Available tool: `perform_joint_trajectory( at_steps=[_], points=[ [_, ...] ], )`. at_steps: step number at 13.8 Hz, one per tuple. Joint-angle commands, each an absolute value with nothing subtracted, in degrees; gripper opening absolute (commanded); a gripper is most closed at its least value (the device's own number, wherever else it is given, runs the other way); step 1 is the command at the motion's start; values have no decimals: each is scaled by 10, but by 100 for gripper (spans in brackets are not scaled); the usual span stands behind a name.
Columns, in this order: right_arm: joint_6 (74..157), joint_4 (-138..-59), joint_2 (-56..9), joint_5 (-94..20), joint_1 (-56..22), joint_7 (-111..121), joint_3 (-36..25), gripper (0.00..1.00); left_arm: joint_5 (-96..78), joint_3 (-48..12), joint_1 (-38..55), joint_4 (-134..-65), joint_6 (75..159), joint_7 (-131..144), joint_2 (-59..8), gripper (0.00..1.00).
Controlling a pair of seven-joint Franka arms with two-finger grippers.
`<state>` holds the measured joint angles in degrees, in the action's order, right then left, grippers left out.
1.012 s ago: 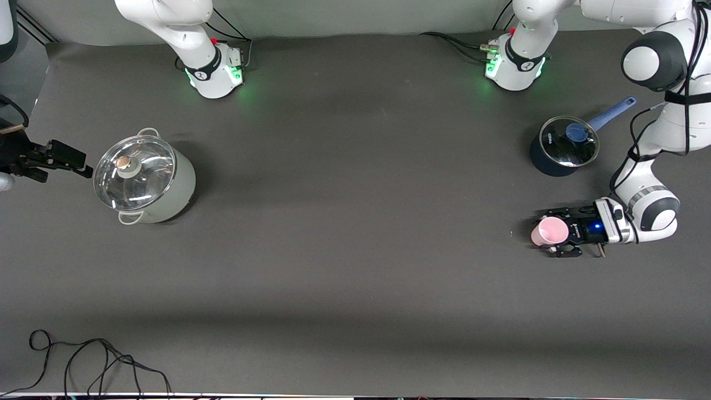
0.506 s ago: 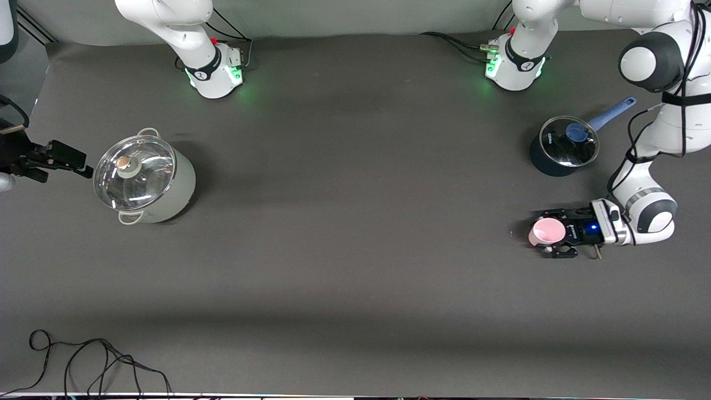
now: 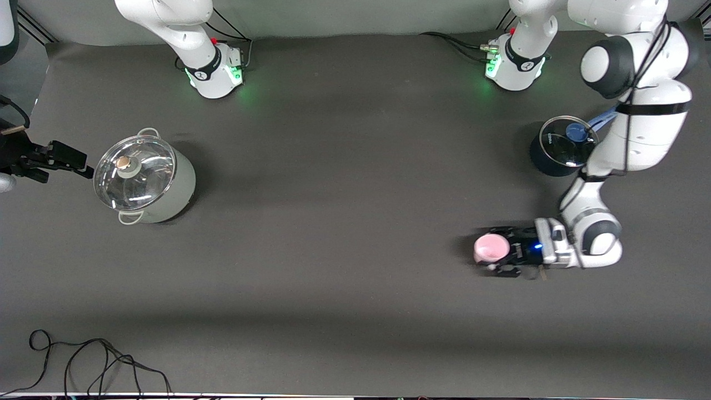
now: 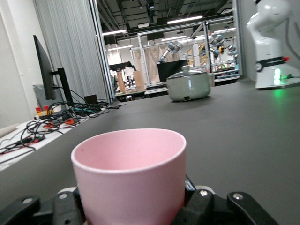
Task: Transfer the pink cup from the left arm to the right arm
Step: 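Lift the pink cup with the left gripper and carry it toward the table middle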
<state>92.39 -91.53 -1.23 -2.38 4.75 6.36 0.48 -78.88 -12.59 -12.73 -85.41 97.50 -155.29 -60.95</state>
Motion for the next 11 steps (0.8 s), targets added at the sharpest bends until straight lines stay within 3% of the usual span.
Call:
perform_joint_trajectory(
  at_steps=[1, 11],
  points=[
    [924, -914, -11, -20, 43, 72, 4, 100, -830, -203, -127, -854, 1081, -1553, -603, 0],
    [917, -916, -5, -25, 47, -66, 3, 100, -853, -511, -125, -820, 1509, -1511, -603, 0]
  ],
)
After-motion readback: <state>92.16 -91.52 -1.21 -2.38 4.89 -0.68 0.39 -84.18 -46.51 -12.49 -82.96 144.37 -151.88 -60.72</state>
